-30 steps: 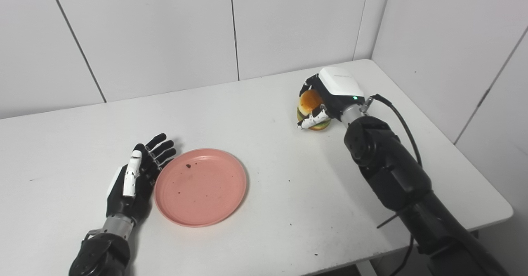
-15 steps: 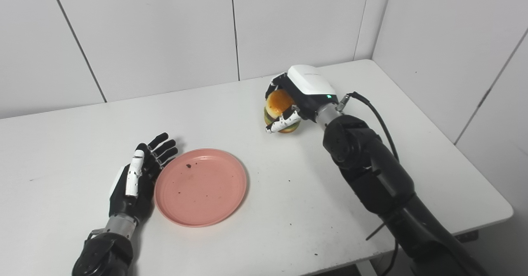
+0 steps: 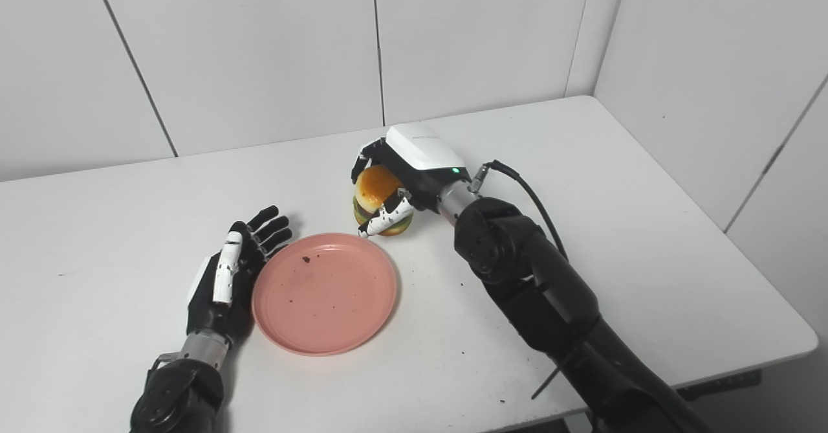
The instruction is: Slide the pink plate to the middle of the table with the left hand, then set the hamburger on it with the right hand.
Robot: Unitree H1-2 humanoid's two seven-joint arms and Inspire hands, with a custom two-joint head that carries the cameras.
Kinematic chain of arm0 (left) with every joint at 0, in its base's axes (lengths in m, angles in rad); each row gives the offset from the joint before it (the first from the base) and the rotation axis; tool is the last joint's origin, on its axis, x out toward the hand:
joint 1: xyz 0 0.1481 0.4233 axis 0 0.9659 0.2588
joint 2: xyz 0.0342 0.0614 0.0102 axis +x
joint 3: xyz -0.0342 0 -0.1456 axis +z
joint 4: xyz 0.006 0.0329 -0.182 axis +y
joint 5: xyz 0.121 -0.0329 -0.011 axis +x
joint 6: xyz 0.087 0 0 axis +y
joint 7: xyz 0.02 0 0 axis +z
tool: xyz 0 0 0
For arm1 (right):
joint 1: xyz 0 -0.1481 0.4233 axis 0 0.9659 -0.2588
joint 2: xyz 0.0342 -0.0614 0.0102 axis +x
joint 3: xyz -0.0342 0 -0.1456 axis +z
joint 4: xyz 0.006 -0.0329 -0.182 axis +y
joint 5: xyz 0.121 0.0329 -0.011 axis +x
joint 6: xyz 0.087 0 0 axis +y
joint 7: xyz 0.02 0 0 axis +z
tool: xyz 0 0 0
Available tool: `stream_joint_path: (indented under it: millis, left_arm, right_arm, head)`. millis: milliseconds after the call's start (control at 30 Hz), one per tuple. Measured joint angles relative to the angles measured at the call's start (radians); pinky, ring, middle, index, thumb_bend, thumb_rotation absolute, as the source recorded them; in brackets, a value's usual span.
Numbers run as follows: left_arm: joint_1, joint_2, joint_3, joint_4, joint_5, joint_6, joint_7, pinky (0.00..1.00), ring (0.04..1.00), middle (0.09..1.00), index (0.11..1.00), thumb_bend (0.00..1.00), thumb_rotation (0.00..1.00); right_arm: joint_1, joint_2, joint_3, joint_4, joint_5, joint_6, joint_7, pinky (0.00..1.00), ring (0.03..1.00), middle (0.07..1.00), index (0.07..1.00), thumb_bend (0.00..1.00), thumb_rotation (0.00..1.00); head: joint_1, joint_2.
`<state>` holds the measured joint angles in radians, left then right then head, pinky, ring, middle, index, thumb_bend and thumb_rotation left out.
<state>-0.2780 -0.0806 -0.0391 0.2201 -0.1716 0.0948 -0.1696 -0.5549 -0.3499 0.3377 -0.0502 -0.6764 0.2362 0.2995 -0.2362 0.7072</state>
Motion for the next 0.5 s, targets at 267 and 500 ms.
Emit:
stream_joint_path:
  millis: [267, 500]
  left_arm:
    - [0.000, -0.010, -0.007, 0.010, 0.008, -0.018, 0.008, 0.84, 0.849, 0.824, 0.797, 0.36, 1.00]
    - [0.001, -0.021, -0.025, 0.015, 0.025, -0.030, 0.019, 0.85, 0.857, 0.834, 0.812, 0.38, 1.00]
  right_arm:
    - [-0.002, 0.039, 0.039, 0.006, 0.008, -0.032, 0.007, 0.15, 0.390, 0.459, 0.495, 0.51, 0.00]
    - [-0.002, 0.051, 0.066, 0.006, 0.013, -0.069, 0.017, 0.13, 0.427, 0.485, 0.476, 0.52, 0.00]
  head:
    - [0.081, 0.009]
    - [0.158, 0.014]
